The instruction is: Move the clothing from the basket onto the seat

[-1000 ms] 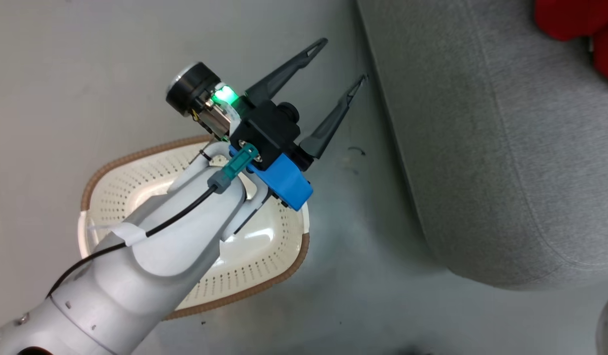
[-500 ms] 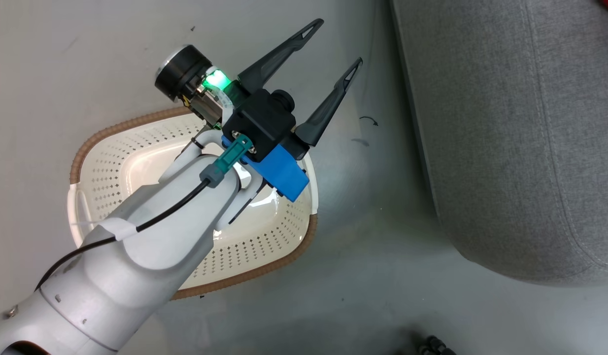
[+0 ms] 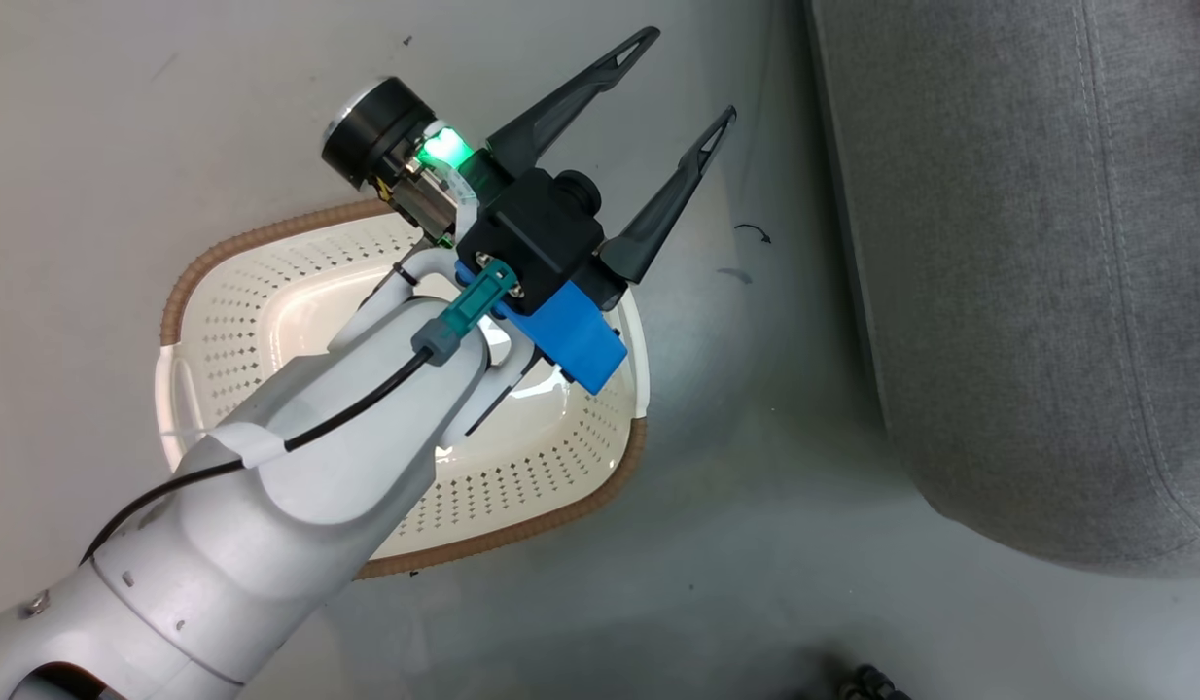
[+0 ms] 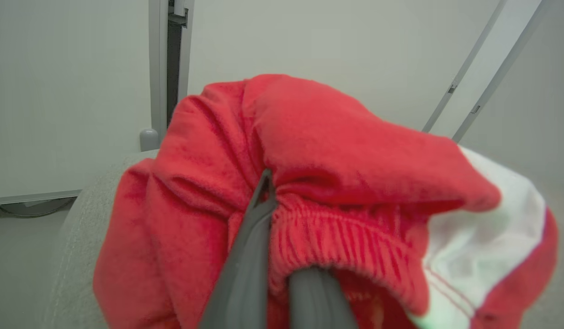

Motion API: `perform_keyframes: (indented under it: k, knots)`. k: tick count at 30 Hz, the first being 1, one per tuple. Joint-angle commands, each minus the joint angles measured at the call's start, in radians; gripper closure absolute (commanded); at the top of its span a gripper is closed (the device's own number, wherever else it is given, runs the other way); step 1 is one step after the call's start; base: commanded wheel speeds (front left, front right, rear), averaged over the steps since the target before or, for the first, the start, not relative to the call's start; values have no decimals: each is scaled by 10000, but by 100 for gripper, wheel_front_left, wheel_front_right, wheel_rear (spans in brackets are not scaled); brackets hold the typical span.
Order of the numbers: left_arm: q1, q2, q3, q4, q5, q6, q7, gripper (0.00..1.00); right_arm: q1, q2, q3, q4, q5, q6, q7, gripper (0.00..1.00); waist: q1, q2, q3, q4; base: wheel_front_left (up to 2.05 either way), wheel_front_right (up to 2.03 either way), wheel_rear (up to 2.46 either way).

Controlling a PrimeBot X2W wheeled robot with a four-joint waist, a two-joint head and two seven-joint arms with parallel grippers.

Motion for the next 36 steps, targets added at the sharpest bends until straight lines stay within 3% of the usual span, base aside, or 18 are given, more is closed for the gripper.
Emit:
perform_keyframes:
  k: [1, 3, 4, 5, 6, 19, 28, 36]
  knots:
    - [-76, -35, 9, 46, 0, 19, -46, 0, 122, 56, -8, 79, -77, 3, -38, 100, -1, 0, -49, 33, 0, 0, 0]
    - [-21, -62, 11, 101, -25, 17, -75, 0, 230, 155, 35, 144, -152, 5, -38, 100, -1, 0, -143, 49, 0, 0, 0]
    - [26, -71, 13, 140, -43, 17, -90, 0, 292, 201, 75, 143, -198, 5, -38, 84, -1, 0, -212, 42, 0, 0, 0]
    - [68, -90, 15, 169, -58, 16, -89, 0, 355, 225, 104, 102, -243, 3, -38, 45, -1, 0, -289, 37, 0, 0, 0]
    - [115, -106, 21, 209, -84, 16, -103, 0, 445, 270, 171, 50, -279, 3, -36, 0, -1, 0, -378, 24, 0, 0, 0]
    - [1267, -367, 602, 164, -301, 207, -174, 0, 2657, 759, 378, -902, -538, 5, -38, 0, -1, 0, -2051, 123, 0, 0, 0]
    - [3077, -374, 2204, -504, -201, 592, -171, 0, 4028, 1173, 1178, -1766, -382, 3, -38, 0, -1, 0, -3460, 590, 0, 0, 0]
    - [4638, -484, 3958, -1020, 110, 412, -169, 0, 4443, 1414, 2451, -2412, -178, 5, -38, 0, -1, 0, -4243, 1218, 0, 0, 0]
